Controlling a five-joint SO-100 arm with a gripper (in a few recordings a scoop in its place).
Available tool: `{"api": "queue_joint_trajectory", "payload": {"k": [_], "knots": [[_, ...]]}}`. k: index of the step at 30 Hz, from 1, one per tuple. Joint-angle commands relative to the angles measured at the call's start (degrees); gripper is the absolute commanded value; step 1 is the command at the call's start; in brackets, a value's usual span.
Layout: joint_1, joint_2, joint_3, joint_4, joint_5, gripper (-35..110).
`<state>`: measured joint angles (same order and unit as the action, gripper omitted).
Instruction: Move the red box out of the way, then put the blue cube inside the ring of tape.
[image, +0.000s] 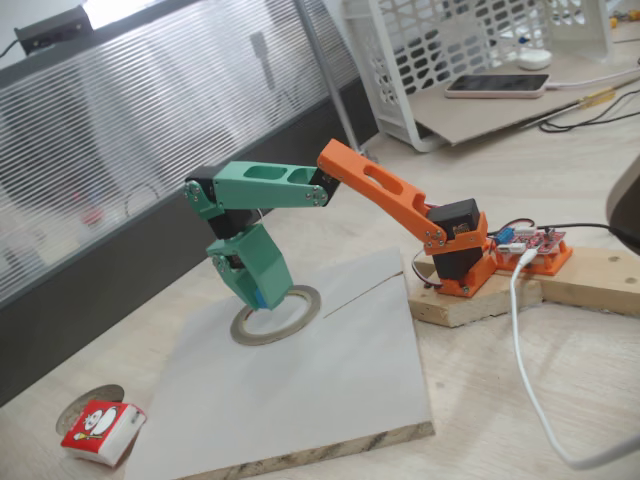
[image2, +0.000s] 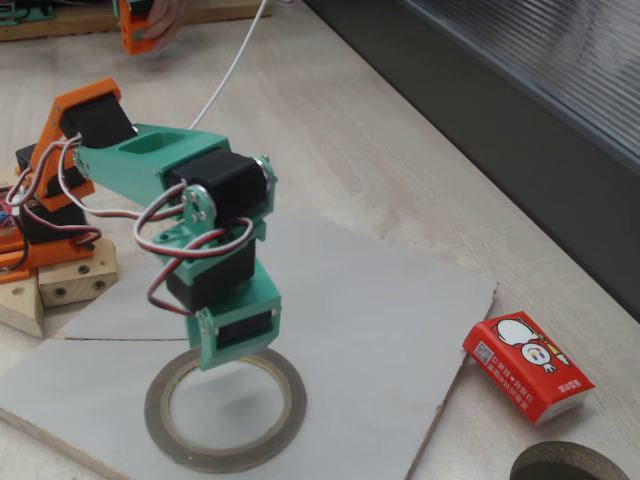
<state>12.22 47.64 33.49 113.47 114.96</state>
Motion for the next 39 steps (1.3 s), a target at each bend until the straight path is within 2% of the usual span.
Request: {"api": "queue_joint_trajectory", "payload": {"k": [1, 29, 33, 39], "knots": [[1.32, 1.41, -0.53, 0.79, 1.23, 1], [1.41, 0.97, -0.18, 0.79, 1.32, 1], [1.41, -4.22, -0.53, 0.79, 1.49, 1], [1.41, -6.42, -0.53, 0.79, 1.49, 10]]}}
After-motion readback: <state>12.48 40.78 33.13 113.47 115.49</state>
